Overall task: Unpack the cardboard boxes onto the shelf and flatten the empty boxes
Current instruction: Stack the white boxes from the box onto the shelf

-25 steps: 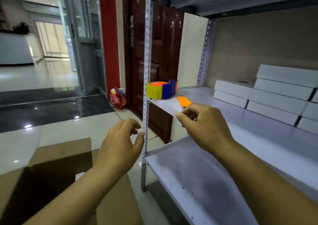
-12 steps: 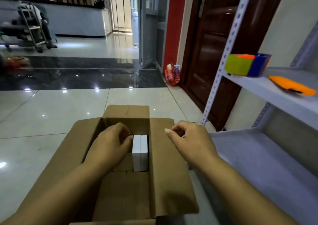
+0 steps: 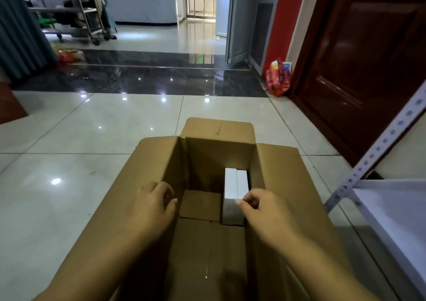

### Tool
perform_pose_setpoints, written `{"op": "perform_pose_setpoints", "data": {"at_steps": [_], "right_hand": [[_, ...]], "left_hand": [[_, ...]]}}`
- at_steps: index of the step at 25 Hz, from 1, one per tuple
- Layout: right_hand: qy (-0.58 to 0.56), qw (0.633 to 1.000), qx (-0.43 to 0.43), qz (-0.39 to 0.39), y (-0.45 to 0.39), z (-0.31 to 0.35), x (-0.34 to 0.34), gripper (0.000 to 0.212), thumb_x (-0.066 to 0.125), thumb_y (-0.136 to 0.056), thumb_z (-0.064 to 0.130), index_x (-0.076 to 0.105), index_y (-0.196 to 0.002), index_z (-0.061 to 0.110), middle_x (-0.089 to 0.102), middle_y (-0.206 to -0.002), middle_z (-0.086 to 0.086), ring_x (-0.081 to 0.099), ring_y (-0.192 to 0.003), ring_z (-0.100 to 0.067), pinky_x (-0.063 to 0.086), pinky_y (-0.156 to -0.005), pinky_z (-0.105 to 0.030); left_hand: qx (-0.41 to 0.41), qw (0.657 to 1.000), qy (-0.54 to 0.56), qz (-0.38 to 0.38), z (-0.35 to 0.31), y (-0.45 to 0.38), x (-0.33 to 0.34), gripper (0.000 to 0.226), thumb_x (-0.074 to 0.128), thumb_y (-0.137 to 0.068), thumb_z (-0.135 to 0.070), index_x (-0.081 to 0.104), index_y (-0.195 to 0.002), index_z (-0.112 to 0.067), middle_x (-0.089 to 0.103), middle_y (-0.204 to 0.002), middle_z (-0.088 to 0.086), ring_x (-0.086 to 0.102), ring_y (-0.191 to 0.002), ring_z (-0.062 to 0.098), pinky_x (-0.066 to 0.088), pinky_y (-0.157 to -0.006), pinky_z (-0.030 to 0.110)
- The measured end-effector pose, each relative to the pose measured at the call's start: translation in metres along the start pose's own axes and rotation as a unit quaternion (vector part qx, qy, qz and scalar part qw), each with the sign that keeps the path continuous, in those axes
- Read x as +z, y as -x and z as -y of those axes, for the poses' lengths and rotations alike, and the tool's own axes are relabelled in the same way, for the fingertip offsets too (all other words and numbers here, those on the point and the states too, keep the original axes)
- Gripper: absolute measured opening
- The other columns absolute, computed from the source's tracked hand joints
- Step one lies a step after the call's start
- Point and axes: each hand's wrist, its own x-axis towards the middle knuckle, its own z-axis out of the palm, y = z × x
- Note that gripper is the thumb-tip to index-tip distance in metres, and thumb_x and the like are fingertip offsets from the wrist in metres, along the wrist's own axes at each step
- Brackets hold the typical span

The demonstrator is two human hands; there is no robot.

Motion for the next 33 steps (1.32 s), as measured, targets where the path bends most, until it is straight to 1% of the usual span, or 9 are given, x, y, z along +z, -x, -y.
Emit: {"op": "perform_pose_setpoints", "data": {"at_steps": [4, 7, 9, 13, 18, 22, 25, 28, 33], "right_hand": [[0.034, 0.999, 0.02, 0.032, -0.033, -0.005, 0.042, 0.022, 0.055, -0.091, 0.049, 0.064, -0.088, 0.029, 0.063, -0.078, 0.01, 0.059, -0.074, -0.01, 0.053, -0.067, -0.03], [0.059, 0.997, 0.022, 0.046, -0.053, -0.006, 0.061, 0.022, 0.054, -0.094, 0.047, 0.063, -0.096, 0.027, 0.063, -0.083, 0.009, 0.057, -0.076, -0.01, 0.043, -0.057, -0.023], [0.073, 0.996, 0.029, 0.042, -0.066, -0.007, 0.07, 0.023, 0.053, -0.094, 0.044, 0.063, -0.103, 0.025, 0.061, -0.086, 0.008, 0.057, -0.079, -0.013, 0.039, -0.058, -0.023], [0.107, 0.993, 0.043, 0.025, -0.095, -0.014, 0.093, 0.036, 0.053, -0.095, 0.042, 0.055, -0.124, 0.021, 0.061, -0.115, -0.001, 0.058, -0.102, -0.021, 0.045, -0.073, -0.027], [0.198, 0.975, 0.087, 0.047, -0.126, -0.031, 0.129, 0.053, 0.051, -0.094, 0.046, 0.042, -0.136, 0.015, 0.043, -0.138, -0.01, 0.042, -0.125, -0.031, 0.042, -0.096, -0.038], [0.224, 0.956, 0.168, 0.085, -0.139, -0.046, 0.156, 0.064, 0.052, -0.091, 0.053, 0.034, -0.138, 0.013, 0.029, -0.144, -0.014, 0.031, -0.13, -0.035, 0.037, -0.1, -0.043], [0.201, 0.947, 0.233, 0.089, -0.149, -0.052, 0.169, 0.074, 0.053, -0.088, 0.058, 0.028, -0.142, 0.014, 0.019, -0.147, -0.018, 0.025, -0.132, -0.038, 0.033, -0.103, -0.046], [0.172, 0.944, 0.27, 0.074, -0.157, -0.056, 0.175, 0.073, 0.053, -0.087, 0.06, 0.027, -0.141, 0.018, 0.02, -0.147, -0.022, 0.024, -0.131, -0.039, 0.03, -0.104, -0.046], [0.146, 0.947, 0.284, 0.044, -0.158, -0.056, 0.185, 0.064, 0.055, -0.091, 0.044, 0.024, -0.14, 0.018, 0.022, -0.143, -0.027, 0.029, -0.126, -0.042, 0.037, -0.099, -0.044]], "left_hand": [[-0.015, 0.996, -0.093, 0.002, 0.026, -0.04, 0.017, 0.037, 0.056, -0.091, -0.037, 0.052, -0.126, -0.026, 0.044, -0.133, 0.001, 0.039, -0.123, 0.022, 0.038, -0.099, 0.038], [-0.011, 0.994, -0.1, 0.031, 0.034, -0.072, 0.029, 0.054, 0.056, -0.092, -0.034, 0.039, -0.14, -0.019, 0.035, -0.145, 0.006, 0.031, -0.133, 0.026, 0.032, -0.107, 0.041], [-0.021, 0.993, -0.102, 0.051, 0.034, -0.087, 0.038, 0.06, 0.055, -0.093, -0.033, 0.03, -0.145, -0.016, 0.029, -0.149, 0.007, 0.027, -0.137, 0.027, 0.029, -0.11, 0.041], [-0.049, 0.99, -0.117, 0.065, 0.038, -0.1, 0.057, 0.065, 0.055, -0.093, -0.025, 0.022, -0.147, -0.012, 0.025, -0.151, 0.01, 0.027, -0.137, 0.029, 0.028, -0.11, 0.041], [-0.047, 0.993, -0.097, 0.057, 0.043, -0.099, 0.063, 0.068, 0.054, -0.092, -0.012, 0.017, -0.149, -0.01, 0.022, -0.153, 0.009, 0.026, -0.136, 0.03, 0.029, -0.109, 0.039], [-0.039, 0.992, -0.109, 0.052, 0.044, -0.097, 0.065, 0.068, 0.05, -0.094, -0.011, 0.012, -0.151, -0.009, 0.021, -0.153, 0.01, 0.025, -0.138, 0.03, 0.029, -0.11, 0.038], [-0.038, 0.993, -0.106, 0.045, 0.046, -0.096, 0.066, 0.067, 0.049, -0.094, -0.01, 0.012, -0.15, -0.009, 0.02, -0.154, 0.01, 0.024, -0.139, 0.029, 0.029, -0.111, 0.038], [-0.036, 0.993, -0.102, 0.037, 0.047, -0.097, 0.069, 0.066, 0.049, -0.094, -0.009, 0.013, -0.15, -0.01, 0.02, -0.154, 0.009, 0.024, -0.138, 0.029, 0.028, -0.111, 0.037], [-0.034, 0.994, -0.105, 0.025, 0.047, -0.095, 0.07, 0.066, 0.049, -0.094, -0.009, 0.014, -0.15, -0.01, 0.024, -0.152, 0.01, 0.026, -0.137, 0.028, 0.029, -0.111, 0.037]]}}
